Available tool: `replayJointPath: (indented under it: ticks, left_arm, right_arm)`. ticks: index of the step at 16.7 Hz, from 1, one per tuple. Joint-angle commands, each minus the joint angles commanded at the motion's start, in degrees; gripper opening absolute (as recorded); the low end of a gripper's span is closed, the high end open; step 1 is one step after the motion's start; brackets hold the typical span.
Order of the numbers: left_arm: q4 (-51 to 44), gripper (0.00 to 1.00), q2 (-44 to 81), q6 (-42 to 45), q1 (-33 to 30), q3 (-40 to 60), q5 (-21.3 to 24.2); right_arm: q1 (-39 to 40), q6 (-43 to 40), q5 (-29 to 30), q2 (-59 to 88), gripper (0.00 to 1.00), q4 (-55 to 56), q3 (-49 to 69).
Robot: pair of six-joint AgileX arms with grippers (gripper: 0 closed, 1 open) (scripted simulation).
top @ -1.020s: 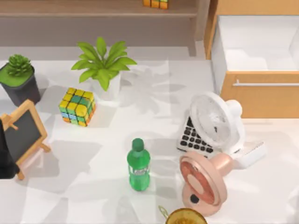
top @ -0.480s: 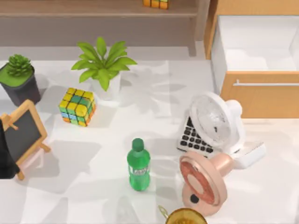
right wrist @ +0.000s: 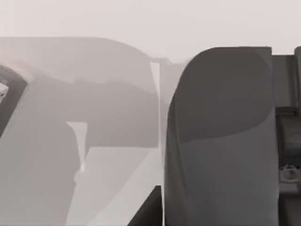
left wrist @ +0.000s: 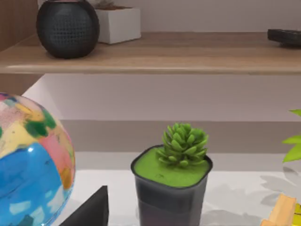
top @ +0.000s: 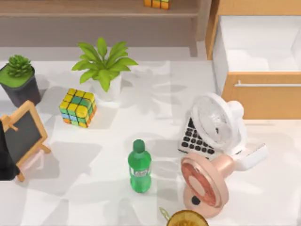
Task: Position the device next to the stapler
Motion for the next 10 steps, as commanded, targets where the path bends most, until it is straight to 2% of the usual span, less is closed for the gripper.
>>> replayJointPath:
  ticks: [4, 10]
  left_arm:
    - [0.0, 1.0, 0.0, 0.0, 0.0, 0.0, 0.0]
    - [0.0, 1.0, 0.0, 0.0, 0.0, 0.0, 0.0]
  right_arm:
    - [0.0, 0.0, 0.0, 0.0, 0.98, 0.0, 0.0]
    - [0.0, 0.0, 0.0, 0.0, 1.0, 0.0, 0.0]
